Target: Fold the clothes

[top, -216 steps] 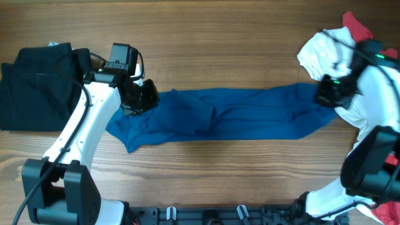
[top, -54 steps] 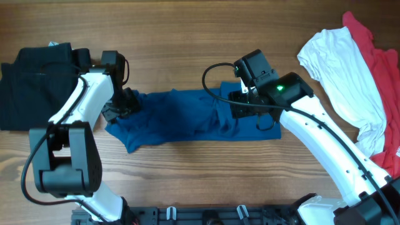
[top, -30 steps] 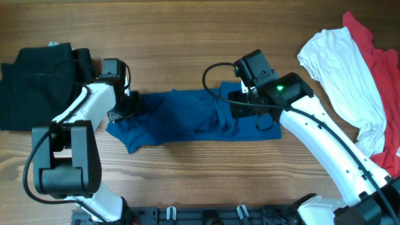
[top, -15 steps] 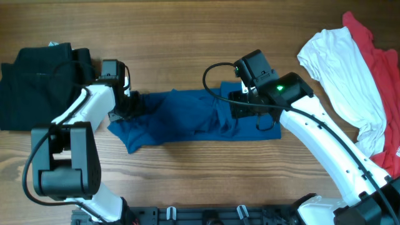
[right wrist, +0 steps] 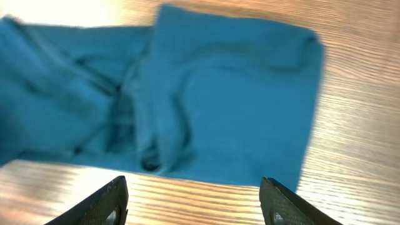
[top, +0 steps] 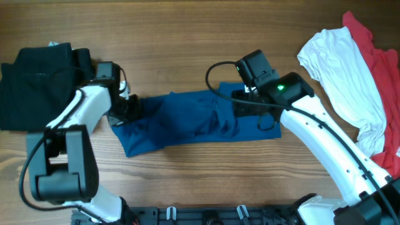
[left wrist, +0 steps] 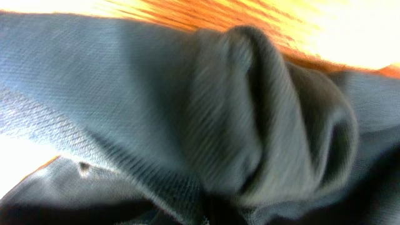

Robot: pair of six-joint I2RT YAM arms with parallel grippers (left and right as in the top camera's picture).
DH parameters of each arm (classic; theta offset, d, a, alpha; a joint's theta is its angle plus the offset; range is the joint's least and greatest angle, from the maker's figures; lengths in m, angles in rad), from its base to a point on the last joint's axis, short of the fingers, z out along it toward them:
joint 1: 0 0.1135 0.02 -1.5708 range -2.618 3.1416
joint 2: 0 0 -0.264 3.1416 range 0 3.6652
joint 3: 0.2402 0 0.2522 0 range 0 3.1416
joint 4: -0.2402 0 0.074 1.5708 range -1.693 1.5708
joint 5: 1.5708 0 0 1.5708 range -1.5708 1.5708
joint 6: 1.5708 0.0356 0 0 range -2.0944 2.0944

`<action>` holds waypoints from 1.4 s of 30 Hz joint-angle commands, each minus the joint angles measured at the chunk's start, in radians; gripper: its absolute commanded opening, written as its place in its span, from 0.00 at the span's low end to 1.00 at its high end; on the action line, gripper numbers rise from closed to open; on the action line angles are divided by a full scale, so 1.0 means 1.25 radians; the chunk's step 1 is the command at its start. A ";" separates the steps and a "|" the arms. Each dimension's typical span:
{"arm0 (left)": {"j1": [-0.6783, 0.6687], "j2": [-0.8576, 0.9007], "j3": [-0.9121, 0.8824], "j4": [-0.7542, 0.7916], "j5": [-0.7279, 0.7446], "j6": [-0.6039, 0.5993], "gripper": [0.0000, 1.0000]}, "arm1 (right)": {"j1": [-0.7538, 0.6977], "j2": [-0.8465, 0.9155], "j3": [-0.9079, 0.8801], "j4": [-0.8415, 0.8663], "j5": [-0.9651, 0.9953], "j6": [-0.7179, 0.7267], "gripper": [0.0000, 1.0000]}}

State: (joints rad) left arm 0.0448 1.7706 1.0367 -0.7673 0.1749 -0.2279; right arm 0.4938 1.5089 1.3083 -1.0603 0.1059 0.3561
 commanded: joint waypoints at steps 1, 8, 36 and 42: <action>0.062 -0.076 0.069 -0.019 -0.025 -0.012 0.04 | -0.054 0.005 0.005 -0.006 0.044 0.052 0.68; 0.123 -0.093 0.196 -0.110 -0.113 -0.012 0.05 | -0.162 0.005 0.005 -0.012 0.042 -0.002 0.68; -0.431 -0.091 0.265 -0.053 0.060 -0.253 0.06 | -0.209 0.005 0.005 -0.052 0.040 -0.019 0.68; -0.479 -0.076 0.265 -0.009 0.047 -0.307 0.06 | -0.209 0.005 0.005 -0.054 0.010 -0.033 0.68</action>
State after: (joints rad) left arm -0.5274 1.6752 1.3506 -0.8127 0.2546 -0.5426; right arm 0.2337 1.5089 1.3083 -1.1229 0.1375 0.3355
